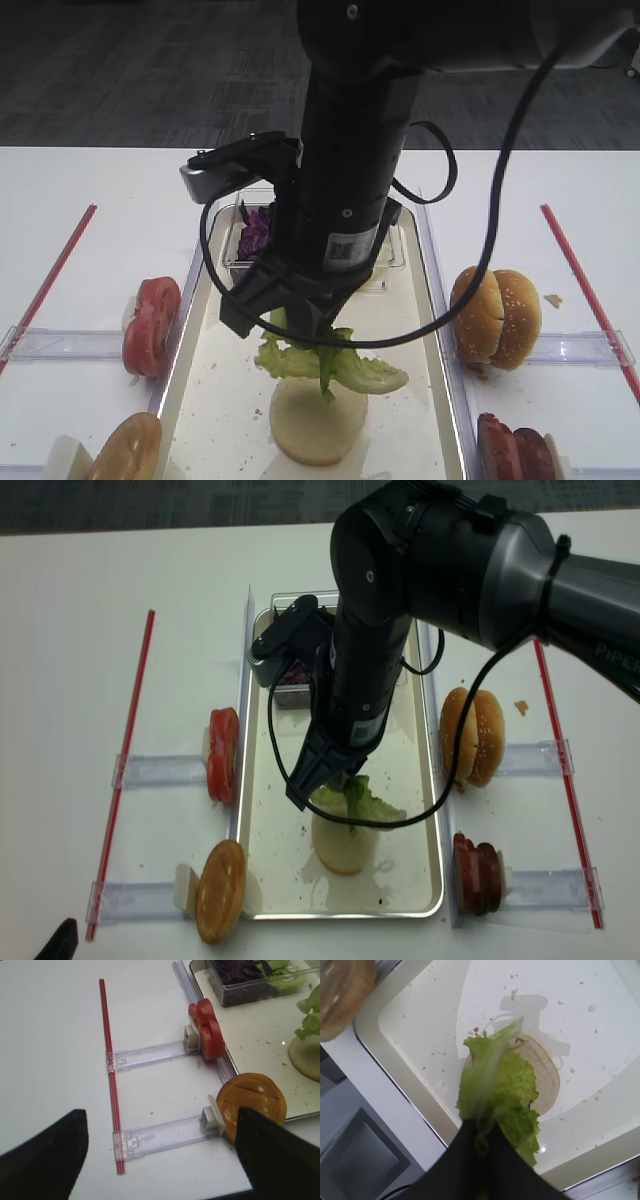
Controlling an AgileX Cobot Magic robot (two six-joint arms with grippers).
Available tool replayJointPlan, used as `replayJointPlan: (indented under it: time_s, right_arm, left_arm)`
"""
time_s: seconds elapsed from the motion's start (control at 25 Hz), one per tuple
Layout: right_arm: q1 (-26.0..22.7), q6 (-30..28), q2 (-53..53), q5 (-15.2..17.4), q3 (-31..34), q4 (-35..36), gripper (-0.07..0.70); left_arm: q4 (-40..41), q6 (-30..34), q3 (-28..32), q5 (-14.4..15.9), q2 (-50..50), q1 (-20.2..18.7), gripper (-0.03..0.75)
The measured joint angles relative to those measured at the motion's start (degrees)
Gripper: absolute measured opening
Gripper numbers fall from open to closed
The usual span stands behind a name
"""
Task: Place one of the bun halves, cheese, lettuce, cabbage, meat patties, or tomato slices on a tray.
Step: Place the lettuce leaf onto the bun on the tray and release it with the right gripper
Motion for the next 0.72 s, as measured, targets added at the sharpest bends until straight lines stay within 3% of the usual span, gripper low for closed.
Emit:
replayJointPlan:
  time_s: [0.72]
  right_arm:
    - [0.0, -0.3, 2.0, -3.6, 0.1, -3.4, 0.068]
  left_arm:
    - [0.0, 0.0, 0.0, 0.0, 0.0, 0.0, 0.554]
